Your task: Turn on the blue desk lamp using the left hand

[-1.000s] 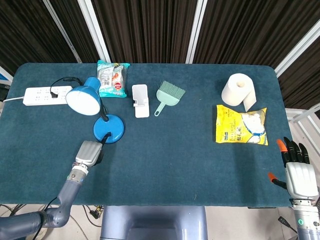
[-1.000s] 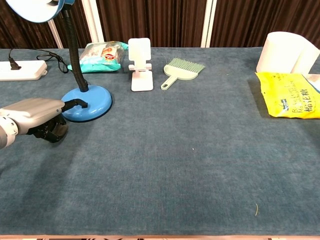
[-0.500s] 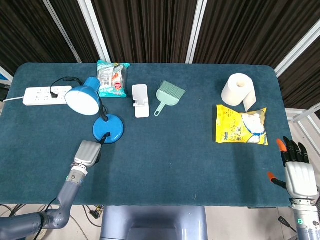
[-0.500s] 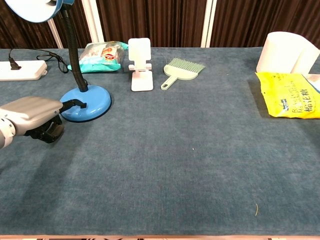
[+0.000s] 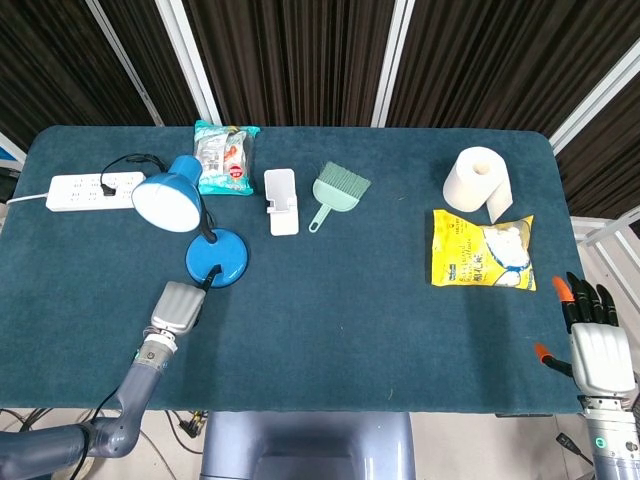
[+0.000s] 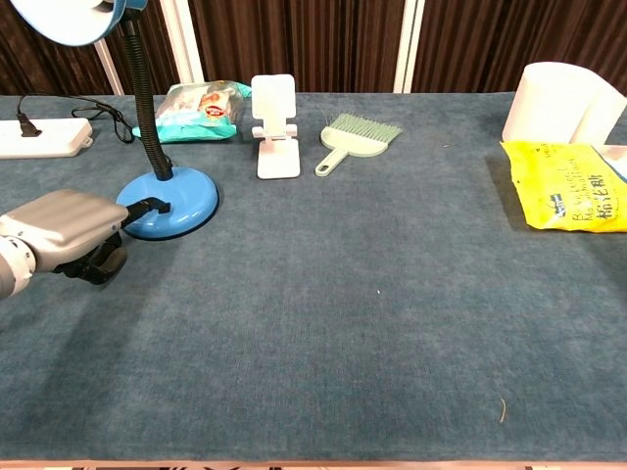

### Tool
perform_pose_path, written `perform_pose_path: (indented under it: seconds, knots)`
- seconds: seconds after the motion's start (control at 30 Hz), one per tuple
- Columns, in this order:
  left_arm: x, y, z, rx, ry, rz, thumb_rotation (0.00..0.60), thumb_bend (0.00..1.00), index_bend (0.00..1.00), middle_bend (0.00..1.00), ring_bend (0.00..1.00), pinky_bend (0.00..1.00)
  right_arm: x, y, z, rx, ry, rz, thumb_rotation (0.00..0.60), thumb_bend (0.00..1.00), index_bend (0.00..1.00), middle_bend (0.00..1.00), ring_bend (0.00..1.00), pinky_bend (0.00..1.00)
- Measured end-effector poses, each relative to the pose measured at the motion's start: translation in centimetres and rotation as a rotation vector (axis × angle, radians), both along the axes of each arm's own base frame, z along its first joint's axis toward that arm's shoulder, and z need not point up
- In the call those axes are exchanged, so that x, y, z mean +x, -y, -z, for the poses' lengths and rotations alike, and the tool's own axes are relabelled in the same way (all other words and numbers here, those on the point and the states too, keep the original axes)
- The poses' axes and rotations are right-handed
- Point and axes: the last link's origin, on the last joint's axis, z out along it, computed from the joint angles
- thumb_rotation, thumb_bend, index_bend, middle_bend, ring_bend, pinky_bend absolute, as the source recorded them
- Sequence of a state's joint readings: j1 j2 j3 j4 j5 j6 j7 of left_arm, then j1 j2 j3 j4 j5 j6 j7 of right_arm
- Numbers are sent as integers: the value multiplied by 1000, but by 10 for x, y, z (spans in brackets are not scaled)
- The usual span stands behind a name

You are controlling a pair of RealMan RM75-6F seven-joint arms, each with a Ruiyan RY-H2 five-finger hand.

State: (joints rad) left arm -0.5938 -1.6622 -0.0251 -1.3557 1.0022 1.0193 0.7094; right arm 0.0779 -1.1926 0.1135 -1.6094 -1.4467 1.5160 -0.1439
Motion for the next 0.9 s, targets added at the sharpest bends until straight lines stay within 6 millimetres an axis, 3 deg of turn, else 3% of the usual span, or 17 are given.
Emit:
perform_pose_path:
  seconds: [0.3,0.53,0.7,0.9]
  knots:
    - [6,3,-8,54,34,16,600,536,493,685,600,714,0,0,-1,-11,-4,-2,600,248,57,18,43,40]
    - [15,9,-36,171,111,63,600,454,395,602,513,631,1,0,1,-1,-9,-2,600,248,57,18,43,40]
    - [14,22,-66,226,159,82,600,366,280,419,325,418,1,1,3,1,-9,-2,600,248,57,18,43,40]
    - [-6,42,-103,304,126,40,600,196,155,151,47,141,2,1,5,7,-12,-1,600,248,57,18,43,40]
